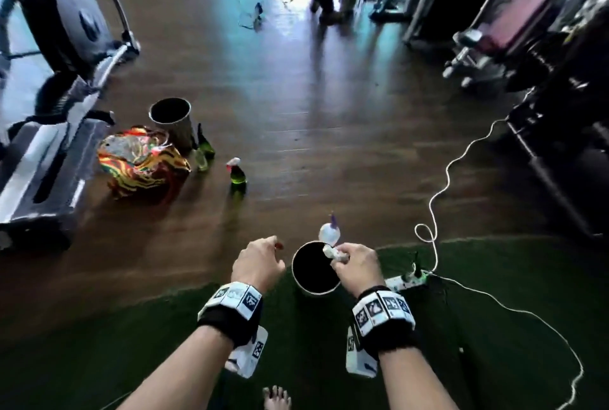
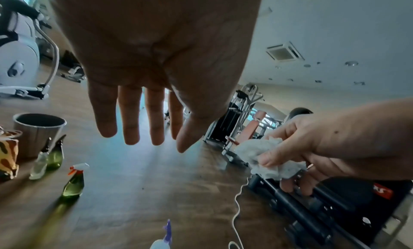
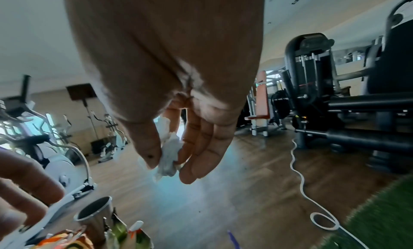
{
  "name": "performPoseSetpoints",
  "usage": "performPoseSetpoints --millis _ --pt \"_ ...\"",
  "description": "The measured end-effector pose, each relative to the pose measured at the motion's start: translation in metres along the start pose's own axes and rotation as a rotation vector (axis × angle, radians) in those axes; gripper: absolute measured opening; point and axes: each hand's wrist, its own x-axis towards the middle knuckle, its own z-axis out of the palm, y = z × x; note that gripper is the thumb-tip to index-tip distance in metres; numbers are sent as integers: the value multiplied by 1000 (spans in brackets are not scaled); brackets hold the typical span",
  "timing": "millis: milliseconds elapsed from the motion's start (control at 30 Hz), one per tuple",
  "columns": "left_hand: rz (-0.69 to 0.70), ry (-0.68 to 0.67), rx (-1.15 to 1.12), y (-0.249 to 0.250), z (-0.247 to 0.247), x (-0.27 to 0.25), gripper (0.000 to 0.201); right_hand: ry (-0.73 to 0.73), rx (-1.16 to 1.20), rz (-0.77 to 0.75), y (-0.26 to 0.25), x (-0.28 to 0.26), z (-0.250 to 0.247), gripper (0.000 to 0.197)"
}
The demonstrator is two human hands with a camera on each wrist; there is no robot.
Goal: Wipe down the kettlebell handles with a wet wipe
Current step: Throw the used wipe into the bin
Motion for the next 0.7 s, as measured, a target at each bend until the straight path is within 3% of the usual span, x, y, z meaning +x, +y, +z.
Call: performPoseSetpoints --millis 233,467,700 --pt "-5 -164 30 -3 60 112 28 -110 9 254 54 84 39 23" --pt "-19 -346 160 -39 161 256 30 -180 56 470 115 212 137 23" --pt "-58 -454 200 -63 268 350 32 -296 49 597 180 301 238 18"
